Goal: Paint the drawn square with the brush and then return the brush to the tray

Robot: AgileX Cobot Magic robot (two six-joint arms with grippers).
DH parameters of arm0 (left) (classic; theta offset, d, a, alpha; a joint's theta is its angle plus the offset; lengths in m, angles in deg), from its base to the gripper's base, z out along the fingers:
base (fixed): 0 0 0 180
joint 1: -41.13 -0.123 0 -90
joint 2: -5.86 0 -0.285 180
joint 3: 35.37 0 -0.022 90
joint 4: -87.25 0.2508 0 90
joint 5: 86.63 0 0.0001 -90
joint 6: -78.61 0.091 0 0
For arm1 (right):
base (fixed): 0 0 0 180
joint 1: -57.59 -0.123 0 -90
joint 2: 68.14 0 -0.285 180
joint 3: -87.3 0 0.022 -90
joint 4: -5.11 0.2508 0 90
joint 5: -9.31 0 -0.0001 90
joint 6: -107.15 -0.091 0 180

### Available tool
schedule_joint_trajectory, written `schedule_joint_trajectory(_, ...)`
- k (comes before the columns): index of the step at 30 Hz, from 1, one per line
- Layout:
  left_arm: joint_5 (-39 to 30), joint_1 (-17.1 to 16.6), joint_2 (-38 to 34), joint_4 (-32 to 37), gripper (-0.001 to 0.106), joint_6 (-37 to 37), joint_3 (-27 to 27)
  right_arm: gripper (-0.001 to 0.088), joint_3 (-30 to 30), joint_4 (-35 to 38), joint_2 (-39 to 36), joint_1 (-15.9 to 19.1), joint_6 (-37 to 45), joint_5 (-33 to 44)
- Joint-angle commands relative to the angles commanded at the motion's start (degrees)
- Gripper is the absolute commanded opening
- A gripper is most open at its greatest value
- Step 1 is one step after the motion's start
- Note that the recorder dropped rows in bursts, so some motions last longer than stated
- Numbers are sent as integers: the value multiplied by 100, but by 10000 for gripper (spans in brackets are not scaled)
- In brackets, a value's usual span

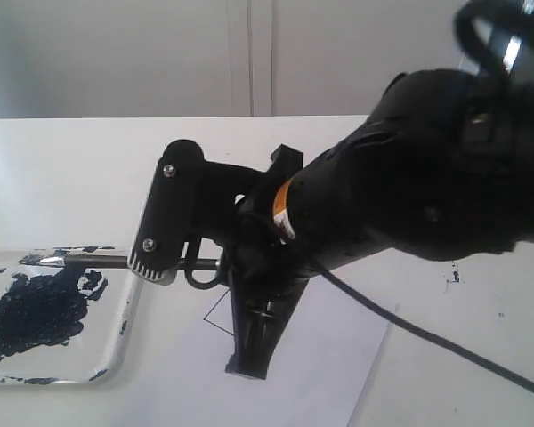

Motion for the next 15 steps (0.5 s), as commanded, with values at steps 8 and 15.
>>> schedule_joint_trajectory(8,-248,0,-421,-339,564,297,0,0,10,-458,693,0,-311,934)
schedule_joint_trajectory(15,-532,0,-1211,-1069,564,1270,-87,0,10,-663,1580,0,-410,2011)
